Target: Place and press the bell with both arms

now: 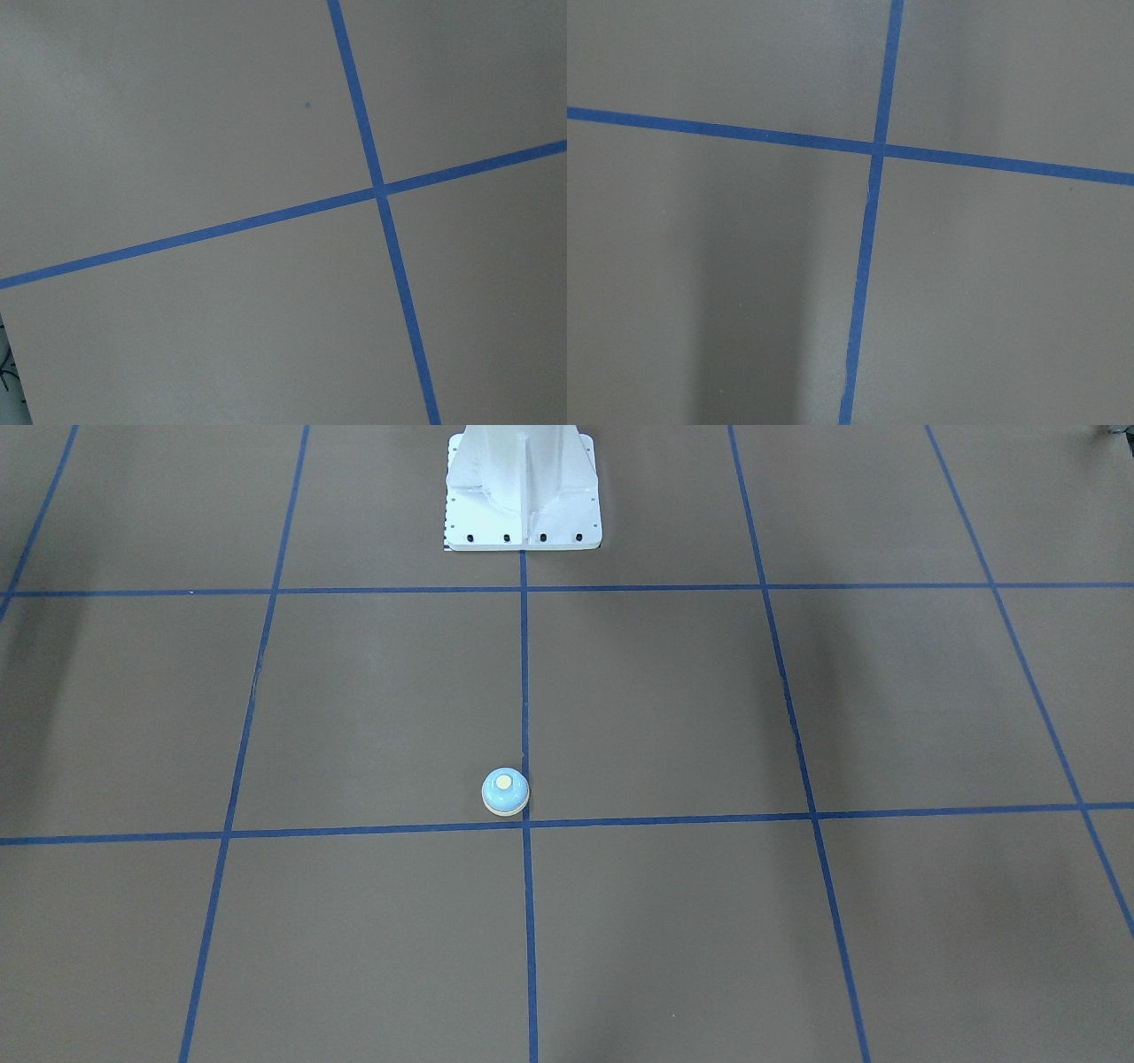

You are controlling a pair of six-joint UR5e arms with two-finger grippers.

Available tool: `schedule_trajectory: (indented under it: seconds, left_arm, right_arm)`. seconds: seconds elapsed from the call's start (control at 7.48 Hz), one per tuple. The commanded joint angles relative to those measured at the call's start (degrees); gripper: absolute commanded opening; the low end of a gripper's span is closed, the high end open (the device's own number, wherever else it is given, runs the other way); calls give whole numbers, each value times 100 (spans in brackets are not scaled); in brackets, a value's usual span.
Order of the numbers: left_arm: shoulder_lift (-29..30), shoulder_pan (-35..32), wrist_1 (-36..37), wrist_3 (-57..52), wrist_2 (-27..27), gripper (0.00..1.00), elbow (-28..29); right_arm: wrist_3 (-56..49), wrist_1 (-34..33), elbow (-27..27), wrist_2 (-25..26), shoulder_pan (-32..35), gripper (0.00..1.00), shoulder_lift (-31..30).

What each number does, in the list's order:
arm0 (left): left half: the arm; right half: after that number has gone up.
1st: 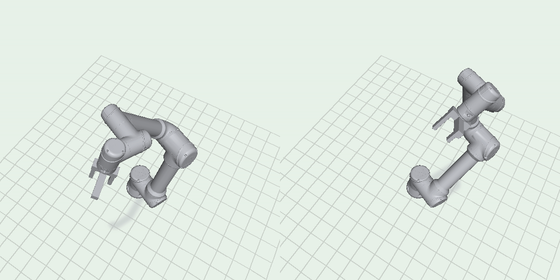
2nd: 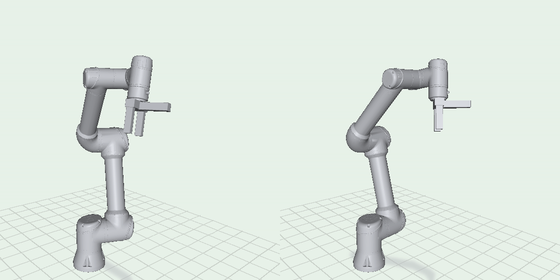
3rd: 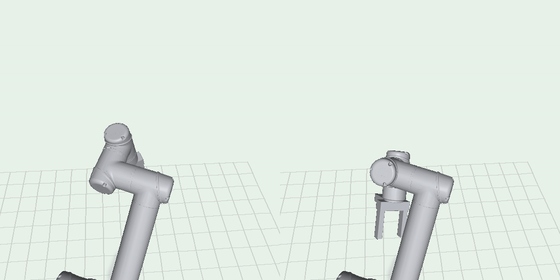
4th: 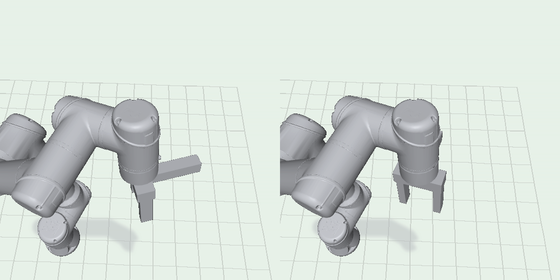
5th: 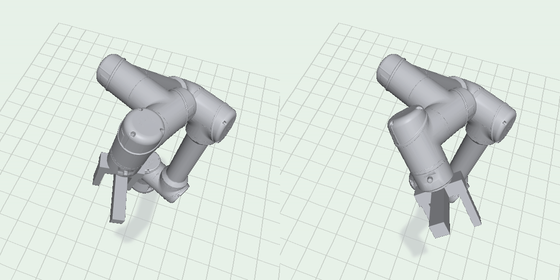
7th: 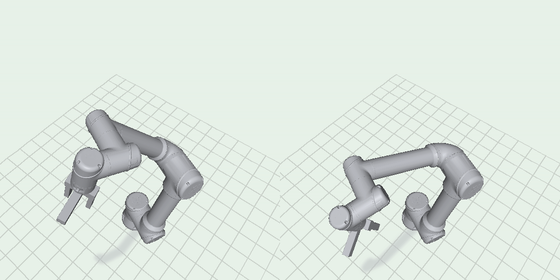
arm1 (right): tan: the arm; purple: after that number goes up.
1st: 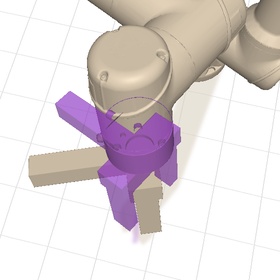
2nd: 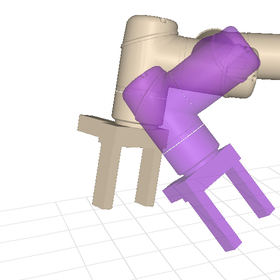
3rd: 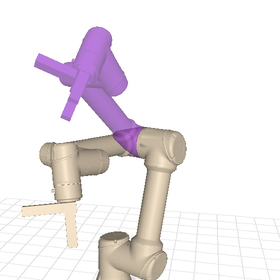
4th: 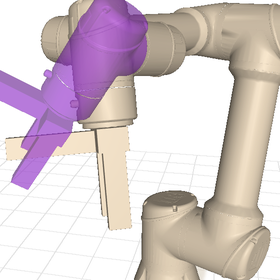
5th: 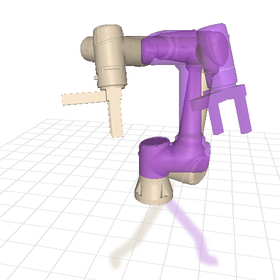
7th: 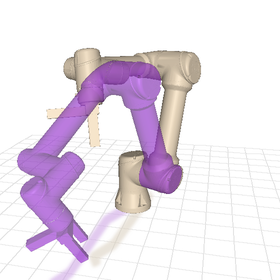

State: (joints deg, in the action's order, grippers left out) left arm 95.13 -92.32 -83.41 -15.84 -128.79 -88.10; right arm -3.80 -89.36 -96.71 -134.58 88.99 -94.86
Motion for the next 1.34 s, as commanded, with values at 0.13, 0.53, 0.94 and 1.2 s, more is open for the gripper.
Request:
schedule_trajectory:
  seconds: [0.13,0.53,0.94,1.2]
  left_arm:
    - [-468,-5,-280,520,-269,100,-339]
    - [-557,12,-307,538,-278,100,-401]
    - [-539,12,-316,529,-270,100,-419]
    - [-539,12,-316,538,-261,100,-454]
  right_arm:
    - [19,-3,21,-60,4,100,-6]
    - [19,-29,-6,-60,4,100,-6]
    - [19,-38,-32,-60,4,100,-6]
    - [19,-47,-23,-51,4,100,-6]
